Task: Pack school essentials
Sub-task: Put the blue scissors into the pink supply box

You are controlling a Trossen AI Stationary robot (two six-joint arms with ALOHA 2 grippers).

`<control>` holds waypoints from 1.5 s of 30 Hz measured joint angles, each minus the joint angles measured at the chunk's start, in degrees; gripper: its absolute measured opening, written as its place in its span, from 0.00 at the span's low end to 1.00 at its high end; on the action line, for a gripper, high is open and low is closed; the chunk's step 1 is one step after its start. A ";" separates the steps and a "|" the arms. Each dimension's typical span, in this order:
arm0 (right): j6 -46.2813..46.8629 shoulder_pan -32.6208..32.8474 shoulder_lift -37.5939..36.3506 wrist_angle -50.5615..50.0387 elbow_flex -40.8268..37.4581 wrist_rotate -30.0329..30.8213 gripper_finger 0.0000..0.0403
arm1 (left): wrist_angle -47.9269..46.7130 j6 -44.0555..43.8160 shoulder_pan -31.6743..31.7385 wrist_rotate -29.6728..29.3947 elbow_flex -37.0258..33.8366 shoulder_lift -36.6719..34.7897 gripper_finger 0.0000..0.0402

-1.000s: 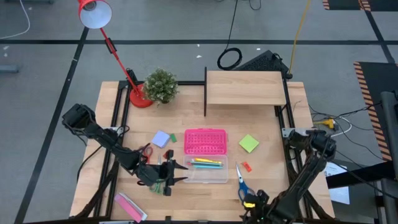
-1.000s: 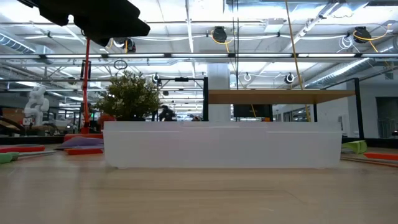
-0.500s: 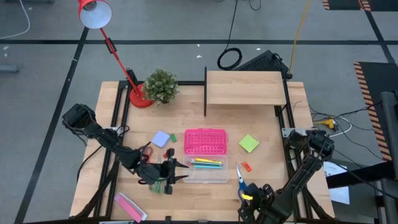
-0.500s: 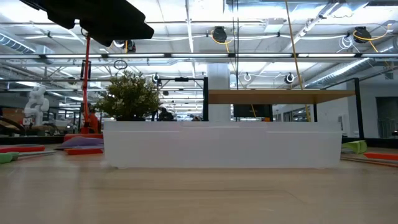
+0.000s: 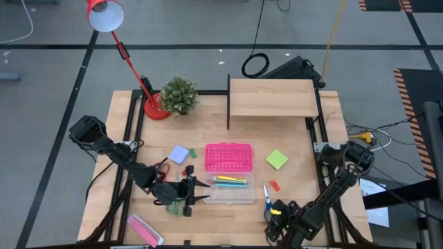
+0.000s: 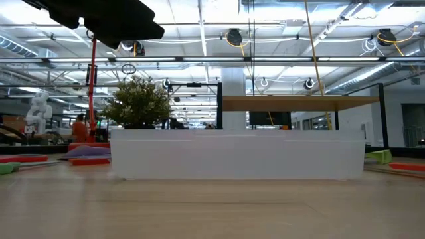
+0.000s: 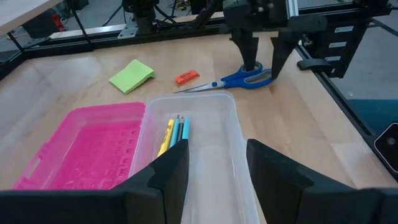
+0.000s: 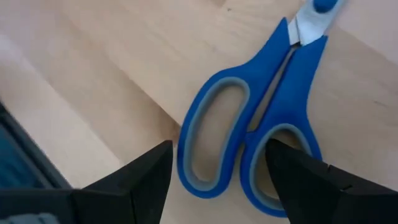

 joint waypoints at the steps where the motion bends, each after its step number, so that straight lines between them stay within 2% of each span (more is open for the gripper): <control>1: -0.02 0.06 -0.04 1.05 -0.82 0.80 0.62 | 0.08 0.03 0.00 0.00 0.02 0.00 0.41; 11: 0.06 -0.12 -0.50 1.42 -2.89 1.21 0.62 | 1.19 0.79 0.00 0.05 0.01 0.00 0.41; 15: -1.72 -0.85 -3.13 0.95 -2.91 -2.02 0.62 | 1.18 0.79 0.00 0.13 -0.01 0.00 0.41; 21: 2.19 -0.81 -7.75 -2.26 -3.24 2.34 0.62 | 1.42 1.12 0.00 0.15 0.01 0.00 0.41; 28: 3.76 -1.18 -7.32 -7.99 -3.20 -0.94 0.52 | 1.40 1.12 0.00 0.57 0.02 0.00 0.41; 39: -0.41 -1.59 -6.83 -6.07 -6.06 -6.45 0.43 | 1.16 1.40 0.00 0.57 0.02 0.00 0.41; 45: 2.76 -1.62 -6.82 -5.94 -7.99 -7.22 0.34 | 1.14 1.39 0.00 0.57 0.02 0.00 0.41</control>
